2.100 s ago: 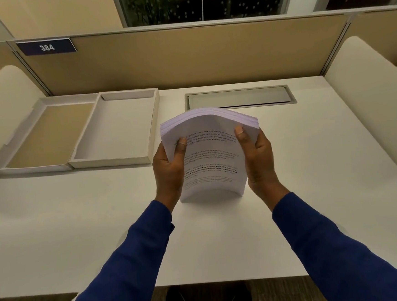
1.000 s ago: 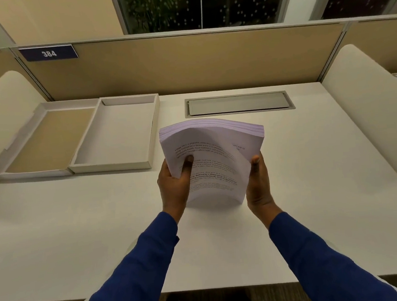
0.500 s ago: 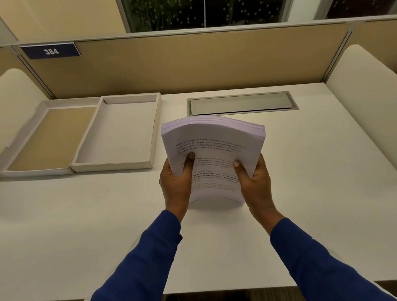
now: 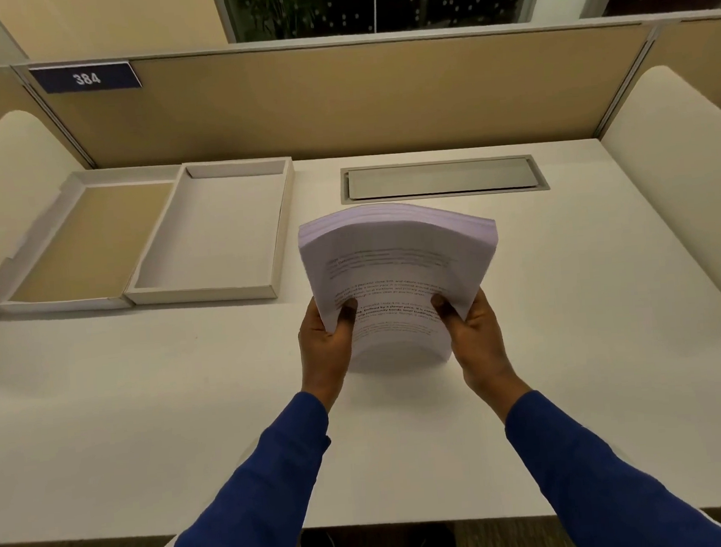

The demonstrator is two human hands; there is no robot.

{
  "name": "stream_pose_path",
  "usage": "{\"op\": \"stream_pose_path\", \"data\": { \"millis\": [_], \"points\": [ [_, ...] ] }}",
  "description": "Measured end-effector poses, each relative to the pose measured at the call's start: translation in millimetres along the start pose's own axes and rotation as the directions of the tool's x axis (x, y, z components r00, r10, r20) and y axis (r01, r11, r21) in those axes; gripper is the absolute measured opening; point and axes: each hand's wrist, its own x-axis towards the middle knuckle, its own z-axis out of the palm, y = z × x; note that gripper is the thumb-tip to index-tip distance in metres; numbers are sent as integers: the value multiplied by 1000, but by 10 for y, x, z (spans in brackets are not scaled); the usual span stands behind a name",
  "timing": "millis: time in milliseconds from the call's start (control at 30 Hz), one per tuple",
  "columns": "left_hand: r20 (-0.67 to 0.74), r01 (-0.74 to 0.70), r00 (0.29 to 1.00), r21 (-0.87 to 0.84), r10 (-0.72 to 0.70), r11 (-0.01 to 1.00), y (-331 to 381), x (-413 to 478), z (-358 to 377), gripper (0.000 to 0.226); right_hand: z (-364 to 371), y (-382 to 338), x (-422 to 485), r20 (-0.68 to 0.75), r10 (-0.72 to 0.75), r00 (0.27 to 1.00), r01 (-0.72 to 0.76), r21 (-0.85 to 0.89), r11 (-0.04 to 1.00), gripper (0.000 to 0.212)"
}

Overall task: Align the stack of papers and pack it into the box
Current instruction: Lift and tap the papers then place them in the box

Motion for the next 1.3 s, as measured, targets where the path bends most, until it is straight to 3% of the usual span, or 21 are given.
{"op": "stream_pose_path", "data": {
  "millis": [200,367,567,867,1000,1167,1300],
  "points": [
    [42,12,999,56,-14,998,-101,45,-35,38,-37,138,62,31,30,999,-29,-48,998,39],
    [82,109,989,155,-123,982,-271,32,-124,31,-82,266,99,34,58,998,-53,-125,991,37],
    [76,70,993,249,-92,966,-157,7,-199,32,-137,103,177,98,24,995,-5,-194,981,27],
    [77,85,989,415,-128,906,-111,-28,-490,32,38,296,161,108,243,964,-234,-91,968,26],
    [113,146,973,370,-200,917,46,186,-734,33,296,244,205,116,259,959,-256,-45,966,28],
    [246,386,885,90,-396,918,207,678,-1130,39,768,77,434,109,250,962,-249,-25,968,34],
    [288,418,866,32,-409,908,310,1167,-1481,39,1283,-41,684,90,257,962,-257,-12,966,35]
  ]
}}
